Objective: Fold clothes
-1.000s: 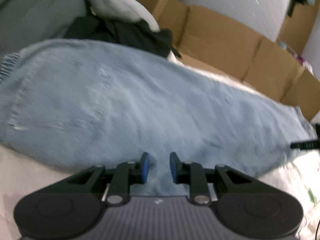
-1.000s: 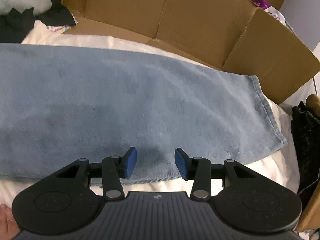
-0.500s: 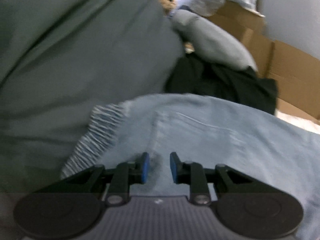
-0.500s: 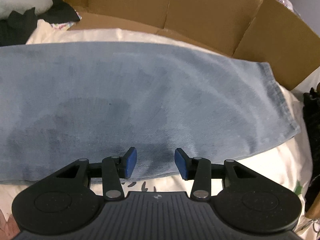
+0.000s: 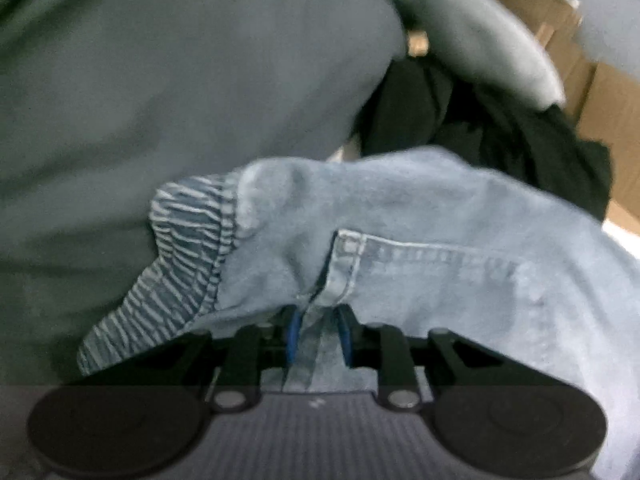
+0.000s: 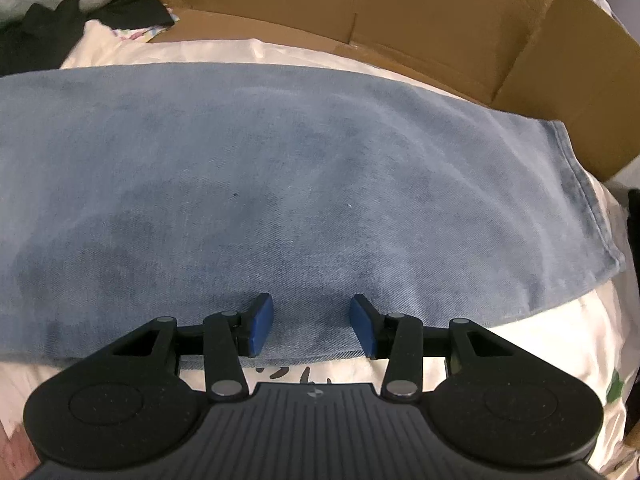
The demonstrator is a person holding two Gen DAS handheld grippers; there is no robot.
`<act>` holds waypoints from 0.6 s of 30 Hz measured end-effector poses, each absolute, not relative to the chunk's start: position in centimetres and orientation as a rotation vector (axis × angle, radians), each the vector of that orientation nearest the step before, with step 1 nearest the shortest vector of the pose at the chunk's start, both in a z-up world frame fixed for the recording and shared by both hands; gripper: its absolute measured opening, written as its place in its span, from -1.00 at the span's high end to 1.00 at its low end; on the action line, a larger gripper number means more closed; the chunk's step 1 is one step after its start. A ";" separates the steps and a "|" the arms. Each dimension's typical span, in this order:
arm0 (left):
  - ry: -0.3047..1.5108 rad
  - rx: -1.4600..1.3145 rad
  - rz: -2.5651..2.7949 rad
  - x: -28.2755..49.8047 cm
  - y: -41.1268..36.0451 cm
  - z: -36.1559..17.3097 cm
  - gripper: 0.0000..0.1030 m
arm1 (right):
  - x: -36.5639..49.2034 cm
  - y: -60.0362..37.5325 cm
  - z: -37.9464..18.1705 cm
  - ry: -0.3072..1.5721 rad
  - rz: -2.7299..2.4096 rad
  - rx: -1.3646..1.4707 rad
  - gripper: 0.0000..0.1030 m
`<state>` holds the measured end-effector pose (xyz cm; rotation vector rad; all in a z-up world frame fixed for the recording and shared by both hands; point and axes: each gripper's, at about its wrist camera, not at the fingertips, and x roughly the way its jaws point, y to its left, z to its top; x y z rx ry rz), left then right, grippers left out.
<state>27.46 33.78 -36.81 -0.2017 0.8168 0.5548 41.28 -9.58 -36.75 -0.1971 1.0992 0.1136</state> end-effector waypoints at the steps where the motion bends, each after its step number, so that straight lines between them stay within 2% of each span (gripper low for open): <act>1: 0.791 -0.193 0.554 27.0 33.5 -36.1 0.56 | 41.2 -9.7 -36.7 1.098 0.118 -0.199 0.03; 7: 0.616 -0.130 0.584 25.7 33.7 -32.5 0.57 | 40.4 -9.9 -36.4 1.084 0.118 -0.190 0.03; 12: 0.680 -0.149 0.574 28.6 35.4 -34.1 0.55 | 40.0 -9.6 -36.2 1.079 0.130 -0.187 0.03; 18: 0.737 -0.196 0.591 30.6 37.3 -36.9 0.70 | 40.6 -9.6 -36.5 1.084 0.144 -0.195 0.03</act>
